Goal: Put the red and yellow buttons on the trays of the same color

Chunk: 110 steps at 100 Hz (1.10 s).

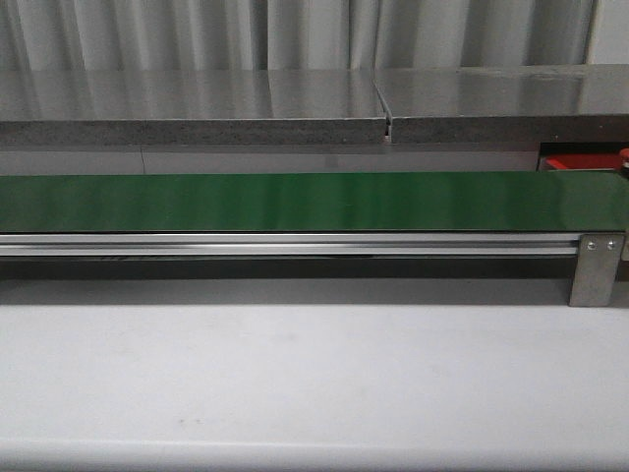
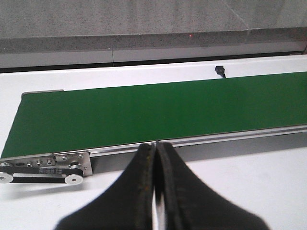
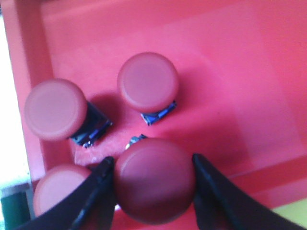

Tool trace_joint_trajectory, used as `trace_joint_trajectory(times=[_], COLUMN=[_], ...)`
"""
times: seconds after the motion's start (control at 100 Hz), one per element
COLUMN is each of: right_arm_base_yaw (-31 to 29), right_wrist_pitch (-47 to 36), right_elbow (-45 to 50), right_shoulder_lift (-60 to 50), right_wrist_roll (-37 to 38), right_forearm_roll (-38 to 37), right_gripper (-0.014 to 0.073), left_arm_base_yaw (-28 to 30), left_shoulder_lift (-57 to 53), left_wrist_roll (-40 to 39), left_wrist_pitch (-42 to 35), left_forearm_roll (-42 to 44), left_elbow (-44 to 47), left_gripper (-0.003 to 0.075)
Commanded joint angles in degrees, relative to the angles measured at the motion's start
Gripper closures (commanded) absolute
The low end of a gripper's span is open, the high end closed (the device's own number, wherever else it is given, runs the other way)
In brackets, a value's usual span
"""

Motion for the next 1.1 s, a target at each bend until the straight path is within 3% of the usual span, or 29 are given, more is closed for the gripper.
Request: trace_joint_trajectory(times=[0.0,0.36,0.43,0.58,0.67,1.09], right_arm_base_yaw=[-0.34,-0.91,-0.91,-0.91,-0.91,-0.91], right_wrist_pitch=[-4.63,-5.61,-5.61,-5.66,-5.78,-4.44], right_elbow=[-1.72,-1.72,-1.72,-1.72,-1.72,-1.65], right_shoulder_lift=[-2.61,-0.3,-0.3,-0.3,-0.3,-6.75], right_wrist_roll=[-0.06,-0.06,-0.06,-0.06,-0.06,-0.17], right_forearm_roll=[0.13,0.13,0.13,0.13,0.13,-1.29], right_gripper=[0.0555,0.0531,0.045,0.0148,0.0063,0.0063], left_arm_base_yaw=[-0.29,-0.29,-0.29,-0.29,-0.29,-0.29], left_shoulder_lift=[0.35,0.35,0.35,0.35,0.35,0.35], left_wrist_roll=[-0.12,-0.12,-0.12,-0.12,-0.12,-0.12], left_wrist_pitch=[-3.69,-3.69,-3.69,-3.69,-3.69,-3.69], left_forearm_roll=[-0.78,-0.78,-0.78,-0.78,-0.78,-0.78], left_elbow=[-1.42,-1.42,-1.42,-1.42,-1.42,-1.42], left_gripper=[0.0741,0.0741,0.0741,0.0741,0.0741,0.0741])
